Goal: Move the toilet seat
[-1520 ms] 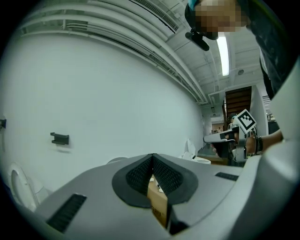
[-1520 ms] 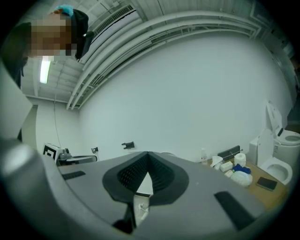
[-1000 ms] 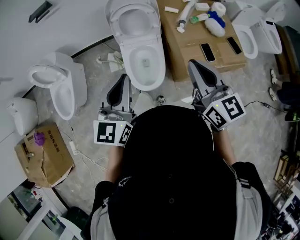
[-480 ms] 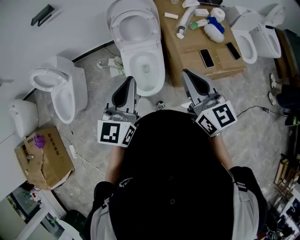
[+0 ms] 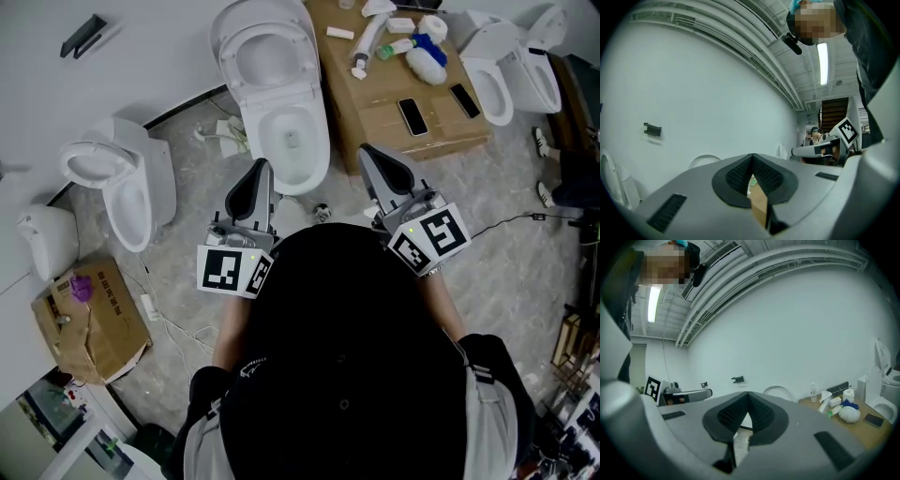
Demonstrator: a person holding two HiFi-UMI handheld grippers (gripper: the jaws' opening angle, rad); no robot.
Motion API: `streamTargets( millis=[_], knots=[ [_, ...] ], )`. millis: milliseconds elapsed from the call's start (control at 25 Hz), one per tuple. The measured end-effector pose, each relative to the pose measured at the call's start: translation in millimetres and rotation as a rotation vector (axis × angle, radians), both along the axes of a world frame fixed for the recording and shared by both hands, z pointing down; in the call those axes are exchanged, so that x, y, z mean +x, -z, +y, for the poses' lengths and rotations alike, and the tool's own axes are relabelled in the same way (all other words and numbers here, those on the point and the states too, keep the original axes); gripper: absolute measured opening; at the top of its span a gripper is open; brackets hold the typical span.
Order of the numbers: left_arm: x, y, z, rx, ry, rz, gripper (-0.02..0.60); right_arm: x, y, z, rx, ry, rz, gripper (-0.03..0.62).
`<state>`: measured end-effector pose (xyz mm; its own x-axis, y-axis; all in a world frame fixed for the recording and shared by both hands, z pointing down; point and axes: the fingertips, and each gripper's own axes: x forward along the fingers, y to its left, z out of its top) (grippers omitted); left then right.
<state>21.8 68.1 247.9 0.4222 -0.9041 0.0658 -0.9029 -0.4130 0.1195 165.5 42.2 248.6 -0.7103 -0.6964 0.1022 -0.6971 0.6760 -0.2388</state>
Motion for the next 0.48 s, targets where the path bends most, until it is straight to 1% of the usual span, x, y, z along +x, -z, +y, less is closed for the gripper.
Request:
streamTargets(
  millis=[480],
  knots=[
    [11.3, -7.3, 0.9, -0.013, -0.051, 0.007, 0.009, -0.3, -7.1, 9.1, -0.030, -0.007, 0.021, 0.012]
  ],
)
